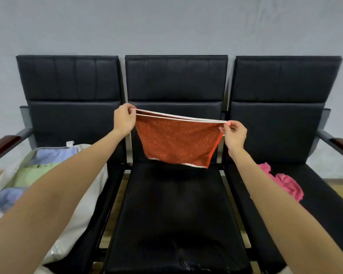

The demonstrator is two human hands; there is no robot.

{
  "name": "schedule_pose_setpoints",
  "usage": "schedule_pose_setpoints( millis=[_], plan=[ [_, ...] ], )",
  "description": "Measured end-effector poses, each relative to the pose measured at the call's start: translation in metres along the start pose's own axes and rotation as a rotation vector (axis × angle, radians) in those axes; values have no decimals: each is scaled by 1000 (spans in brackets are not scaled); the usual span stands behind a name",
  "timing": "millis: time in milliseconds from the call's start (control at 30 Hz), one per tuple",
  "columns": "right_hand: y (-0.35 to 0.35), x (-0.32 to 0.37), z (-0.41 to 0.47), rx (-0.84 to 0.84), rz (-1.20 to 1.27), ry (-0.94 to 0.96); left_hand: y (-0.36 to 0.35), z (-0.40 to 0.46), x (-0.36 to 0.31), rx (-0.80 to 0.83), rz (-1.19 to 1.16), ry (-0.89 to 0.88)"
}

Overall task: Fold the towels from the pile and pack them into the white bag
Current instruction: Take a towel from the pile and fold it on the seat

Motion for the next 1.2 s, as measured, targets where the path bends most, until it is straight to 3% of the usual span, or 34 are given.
schedule_pose_setpoints(
  millis=[167, 300, 400, 533, 600, 733, 833, 967, 1100, 1200],
  plan=[
    [23, -23, -38, 65, -98, 105, 0, -56, 37, -7, -81, 67],
    [42, -78, -94, 128, -215, 58, -9, -122, 106, 157, -89, 247],
    [51, -131, -137, 221, -392, -79, -18, -181, 158, 320, -11, 408],
    [63, -182, -189, 501, -629, -320, -20, -250, 203, 498, 220, 425],
    [70, -192, -211, 629, -719, -369, -17, -271, 220, 542, 285, 361],
    [84, -192, -233, 808, -934, -296, -10, -290, 243, 615, 403, 212],
    [88, -191, -236, 790, -903, -320, -10, -294, 239, 653, 466, 198],
    [84, -191, -231, 740, -807, -337, -27, -304, 209, 557, 572, 76],
    [83, -190, -233, 702, -685, -301, -65, -323, 169, 731, 322, -179],
    [87, -196, -234, 649, -574, -286, -102, -340, 138, 877, 140, -254]
  ],
)
Point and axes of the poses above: each hand's wrist, its own z-axis towards the middle knuckle, its own y-axis out of the back of the hand, x = y × z, the point moved 1 cm from there along z, towards the middle knuckle
